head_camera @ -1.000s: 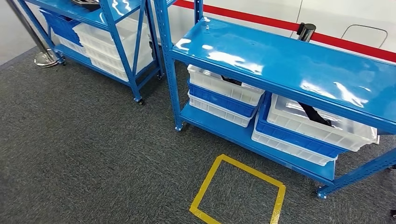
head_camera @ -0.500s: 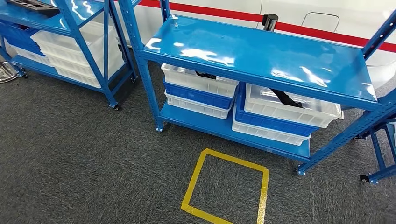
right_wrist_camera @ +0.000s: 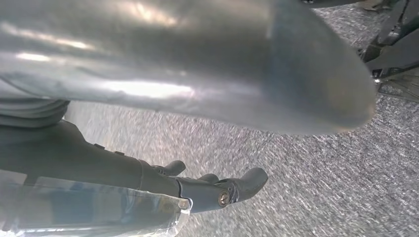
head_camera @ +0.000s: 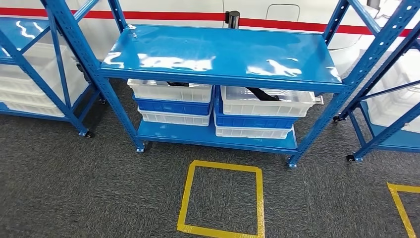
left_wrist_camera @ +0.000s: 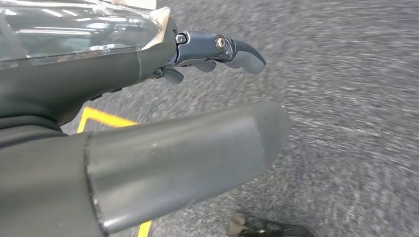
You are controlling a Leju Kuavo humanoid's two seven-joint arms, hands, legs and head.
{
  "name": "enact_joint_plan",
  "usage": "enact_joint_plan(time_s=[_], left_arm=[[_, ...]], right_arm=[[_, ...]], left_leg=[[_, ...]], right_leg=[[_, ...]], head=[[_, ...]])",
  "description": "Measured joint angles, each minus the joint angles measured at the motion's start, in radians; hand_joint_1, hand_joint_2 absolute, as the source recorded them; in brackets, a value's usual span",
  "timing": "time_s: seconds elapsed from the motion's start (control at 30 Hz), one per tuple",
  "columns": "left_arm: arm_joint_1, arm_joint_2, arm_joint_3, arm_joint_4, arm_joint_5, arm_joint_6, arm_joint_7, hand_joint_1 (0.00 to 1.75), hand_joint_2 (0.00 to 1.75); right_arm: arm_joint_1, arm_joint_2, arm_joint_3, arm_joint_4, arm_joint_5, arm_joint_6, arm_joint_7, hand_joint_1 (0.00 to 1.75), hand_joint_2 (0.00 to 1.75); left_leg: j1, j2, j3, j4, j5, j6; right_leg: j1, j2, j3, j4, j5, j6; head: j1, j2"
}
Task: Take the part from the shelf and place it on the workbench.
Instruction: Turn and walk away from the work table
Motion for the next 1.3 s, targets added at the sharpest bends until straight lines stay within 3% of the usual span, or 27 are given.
enact_joint_plan(time_s=[0.07,0.13,0.2,0.27,0.33,0.37,0.4,0.43,0.5,0.57,0.63,0.7,0.77,0.83,0.87,0.9,0.97,1.03,1.1,1.3], left_arm=[[-0.001,0.002,-0.001,0.0,0.0,0.0,0.0,0.0,0.0],[-0.004,0.001,-0.001,0.0,0.0,0.0,0.0,0.0,0.0],[-0.007,0.0,-0.002,0.0,0.0,0.0,0.0,0.0,0.0],[-0.005,0.0,-0.002,0.0,0.0,-0.001,0.0,0.0,0.0],[-0.002,0.001,-0.002,0.0,0.0,-0.001,0.0,0.0,0.0],[-0.002,0.001,-0.002,0.0,0.0,-0.001,0.0,0.0,0.0],[-0.002,0.0,-0.002,0.0,0.0,-0.001,0.0,0.0,0.0],[-0.002,-0.001,-0.002,0.0,0.0,-0.001,0.0,0.0,0.0],[-0.002,-0.001,-0.002,0.0,0.0,-0.001,0.0,0.0,0.0],[-0.002,0.001,-0.003,0.0,0.0,-0.001,-0.001,0.0,0.0],[-0.006,0.001,-0.003,0.0,0.0,-0.002,-0.001,0.0,0.0],[-0.009,0.002,-0.003,0.0,-0.001,-0.002,0.0,0.0,0.0],[-0.008,0.002,-0.003,0.0,0.0,0.001,0.005,0.0,0.0],[-0.003,0.003,-0.003,0.0,0.001,0.007,0.013,0.0,0.0],[-0.001,0.003,-0.003,0.0,0.002,0.01,0.016,0.0,0.0],[0.0,0.003,-0.003,0.0,0.002,0.011,0.019,0.0,0.0],[0.0,0.003,-0.003,0.0,0.002,0.015,0.023,0.0,0.0],[-0.001,0.004,-0.003,0.0,0.002,0.018,0.024,0.0,0.87],[-0.002,0.004,-0.003,0.0,0.002,0.022,0.024,0.0,1.75],[-0.002,0.004,-0.003,0.0,0.003,0.029,0.013,0.0,1.75]], right_arm=[[0.0,0.0,-0.001,0.0,0.0,0.0,-0.001,0.0,0.0],[0.004,-0.001,-0.002,0.0,0.0,0.0,-0.001,0.0,0.0],[0.006,-0.002,-0.003,0.0,0.0,-0.001,-0.001,0.0,0.0],[0.004,-0.001,-0.003,0.0,0.0,-0.001,-0.001,0.0,0.0],[0.003,-0.001,-0.003,0.0,0.0,-0.001,-0.001,0.0,0.0],[0.005,-0.001,-0.003,0.0,0.0,-0.001,-0.001,0.0,0.0],[0.006,-0.002,-0.003,0.0,0.0,-0.001,-0.001,0.0,0.0],[0.007,-0.003,-0.003,0.0,0.0,-0.001,-0.001,0.0,0.0],[0.005,-0.003,-0.004,0.0,0.0,-0.001,-0.001,0.0,0.0],[0.002,-0.002,-0.004,0.0,0.0,-0.001,-0.002,0.0,0.0],[0.002,-0.001,-0.004,0.0,-0.001,-0.001,-0.003,0.0,0.0],[0.002,-0.001,-0.004,0.0,0.002,-0.006,-0.009,0.0,0.0],[0.003,0.0,-0.004,0.0,0.013,-0.02,-0.016,0.0,0.0],[0.003,0.001,-0.004,0.0,0.026,-0.038,-0.019,0.0,0.0],[0.004,0.001,-0.004,0.0,0.03,-0.046,-0.02,0.0,0.0],[0.005,0.001,-0.004,0.0,0.033,-0.052,-0.019,0.0,0.0],[0.004,0.001,-0.003,0.0,0.039,-0.065,-0.017,0.0,0.0],[0.003,0.003,-0.003,0.0,0.044,-0.079,-0.019,0.0,0.0],[0.004,0.003,-0.002,0.0,0.049,-0.091,-0.026,0.0,0.0],[0.005,0.006,-0.002,0.0,0.054,-0.113,-0.044,0.0,0.0]], left_leg=[[-0.005,-0.009,0.012,-0.034,0.007,0.006],[-0.009,0.013,0.014,-0.042,0.015,0.02],[-0.007,0.036,0.017,-0.055,0.025,0.037],[-0.008,0.063,0.016,-0.061,0.029,0.044],[-0.01,0.093,0.014,-0.06,0.029,0.044],[-0.01,0.107,0.013,-0.06,0.028,0.043],[-0.009,0.12,0.014,-0.06,0.027,0.041],[-0.009,0.132,0.016,-0.059,0.025,0.038],[-0.012,0.154,0.025,-0.057,0.018,0.027],[-0.017,0.176,0.037,-0.057,0.01,0.013],[-0.014,0.193,0.047,-0.059,0.003,-0.001],[-0.007,0.149,0.04,-0.029,-0.028,-0.013],[-0.004,0.079,-0.01,0.083,-0.098,-0.018],[-0.005,0.056,-0.073,0.208,-0.148,-0.017],[-0.005,0.054,-0.089,0.228,-0.143,-0.015],[-0.005,0.054,-0.086,0.21,-0.118,-0.012],[-0.005,0.052,-0.037,0.083,-0.037,-0.002],[-0.009,0.051,0.006,-0.023,0.011,0.006],[-0.015,0.051,0.013,-0.047,0.019,0.005],[-0.029,0.052,0.01,-0.047,0.022,0.016]], right_leg=[[0.003,0.019,-0.009,-0.001,0.003,0.011],[0.002,0.027,-0.019,-0.002,0.006,0.025],[0.004,-0.018,-0.043,0.039,-0.018,0.028],[0.004,-0.07,-0.1,0.154,-0.079,0.023],[0.001,-0.083,-0.153,0.267,-0.123,0.029],[-0.001,-0.085,-0.154,0.277,-0.123,0.037],[-0.002,-0.091,-0.132,0.241,-0.106,0.048],[-0.004,-0.107,-0.091,0.169,-0.081,0.058],[-0.004,-0.165,-0.016,0.036,-0.034,0.061],[0.001,-0.192,0.002,-0.005,-0.016,0.042],[-0.001,-0.166,0.0,-0.006,-0.012,0.023],[-0.009,-0.144,0.003,-0.008,-0.006,0.007],[-0.009,-0.125,0.002,-0.008,-0.002,-0.004],[-0.003,-0.106,-0.001,-0.008,-0.001,-0.008],[-0.001,-0.097,0.0,-0.007,-0.001,-0.008],[0.001,-0.09,0.001,-0.007,-0.001,-0.008],[0.003,-0.079,0.005,-0.007,-0.002,-0.008],[0.01,-0.073,0.004,-0.005,-0.004,-0.005],[0.018,-0.072,-0.003,-0.002,-0.007,-0.003],[0.015,-0.072,-0.006,-0.005,-0.004,0.007]], head=[[0.001,0.0],[0.001,0.0],[0.004,0.0],[0.008,0.0],[0.008,0.0],[0.008,0.0],[0.009,0.0],[0.009,0.0],[0.009,0.0],[0.007,0.0],[0.005,0.0],[0.004,0.0],[0.002,0.0],[0.002,0.0],[0.002,0.0],[0.002,0.0],[0.002,0.0],[0.002,0.0],[0.003,0.0],[0.003,0.0]])
